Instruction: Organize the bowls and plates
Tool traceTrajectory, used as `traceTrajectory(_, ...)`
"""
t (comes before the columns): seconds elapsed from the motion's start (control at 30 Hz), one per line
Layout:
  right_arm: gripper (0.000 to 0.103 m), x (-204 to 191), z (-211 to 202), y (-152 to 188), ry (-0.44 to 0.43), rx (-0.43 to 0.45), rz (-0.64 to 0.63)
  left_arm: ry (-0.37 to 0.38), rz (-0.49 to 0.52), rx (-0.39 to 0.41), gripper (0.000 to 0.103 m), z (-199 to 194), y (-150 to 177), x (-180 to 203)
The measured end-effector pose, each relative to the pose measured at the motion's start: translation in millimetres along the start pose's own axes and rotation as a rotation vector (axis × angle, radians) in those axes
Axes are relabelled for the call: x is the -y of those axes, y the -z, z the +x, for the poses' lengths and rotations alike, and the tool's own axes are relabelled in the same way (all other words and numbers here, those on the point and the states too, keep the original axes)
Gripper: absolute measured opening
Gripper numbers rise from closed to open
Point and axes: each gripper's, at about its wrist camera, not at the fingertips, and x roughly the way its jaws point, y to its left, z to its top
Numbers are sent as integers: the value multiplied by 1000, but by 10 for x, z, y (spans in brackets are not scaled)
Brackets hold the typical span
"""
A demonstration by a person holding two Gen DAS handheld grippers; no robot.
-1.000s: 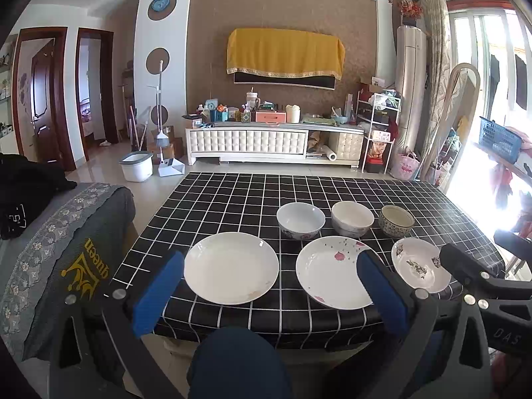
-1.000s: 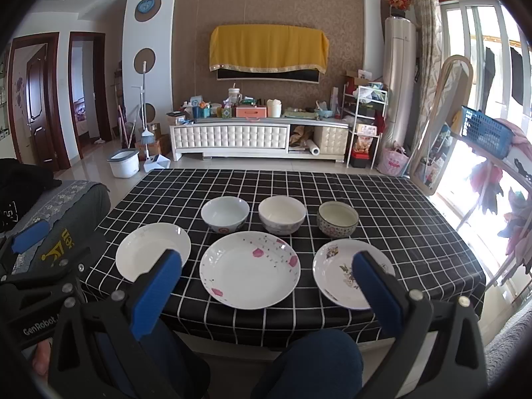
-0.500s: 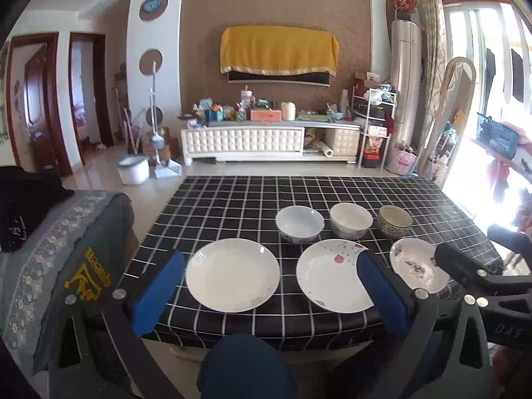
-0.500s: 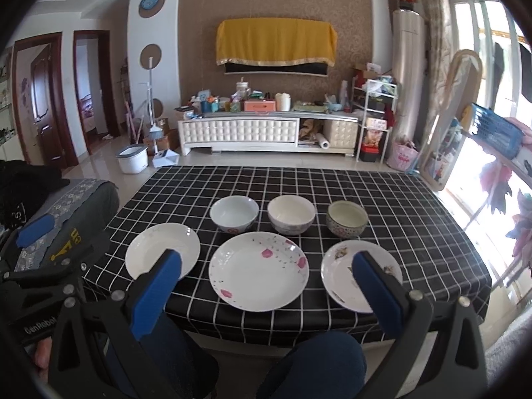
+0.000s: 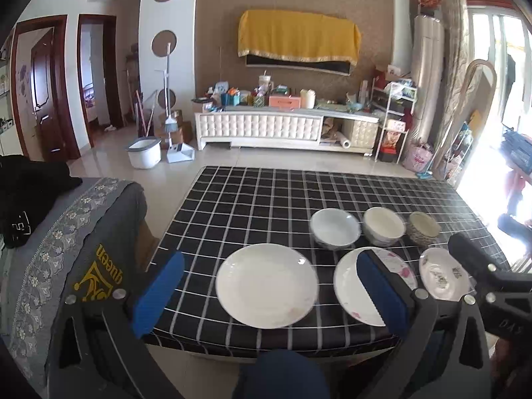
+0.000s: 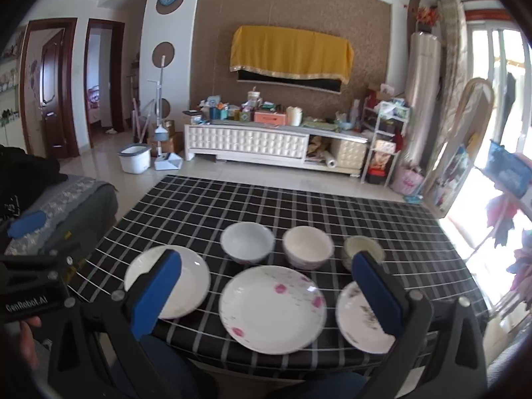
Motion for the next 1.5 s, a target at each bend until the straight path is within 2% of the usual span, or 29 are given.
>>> traceTrajectory(0.23, 103, -280, 603, -149, -112, -93, -25, -8, -32, -75, 103, 412, -148, -359)
traceTrajectory(0.37, 103, -454, 851, -138, -143, -132, -58, 5, -40, -127, 103, 673, -146, -476)
traceTrajectory(0.57, 103, -686, 1234, -45, -215, -216, -91, 6, -60, -225, 103, 1099, 27, -630)
traceTrajectory(0.8, 103, -846, 1773, 121, -245, -330, -111, 27, -101, -346, 102, 1637, 235, -873)
traceTrajectory(0.9, 101, -889, 1982, 204, -259, -383, -106, 29, -105, -401, 98, 1870, 297, -927)
traceTrajectory(0.97, 94, -905, 2080, 254, -260, -408, -105, 26, -102, -431, 82, 2014, 349, -952)
traceTrajectory(1.07, 86, -886, 2225, 326, -255, -445, -102, 42, -129, -492, 70, 2202, 455, -1004)
traceTrajectory(1.2, 75, -882, 2365, 431, -247, -495, -107, 72, -155, -541, 69, 2334, 554, -1024)
traceTrajectory(1.33, 68, -832, 2481, 539, -228, -543, -89, 79, -175, -585, 55, 2408, 658, -1034)
traceTrajectory(1.37, 64, -825, 2504, 560, -220, -553, -91, 70, -176, -587, 48, 2412, 685, -1033)
traceTrajectory(1.4, 59, -817, 2524, 586, -216, -567, -92, 65, -174, -595, 47, 2419, 710, -1031)
traceTrajectory(1.43, 45, -813, 2552, 621, -213, -584, -93, 68, -176, -604, 42, 2432, 739, -1027)
traceTrajectory(1.47, 36, -813, 2574, 659, -215, -602, -92, 70, -181, -613, 35, 2436, 762, -1032)
traceTrajectory(1.5, 35, -806, 2596, 691, -221, -619, -86, 77, -189, -627, 32, 2448, 791, -1031)
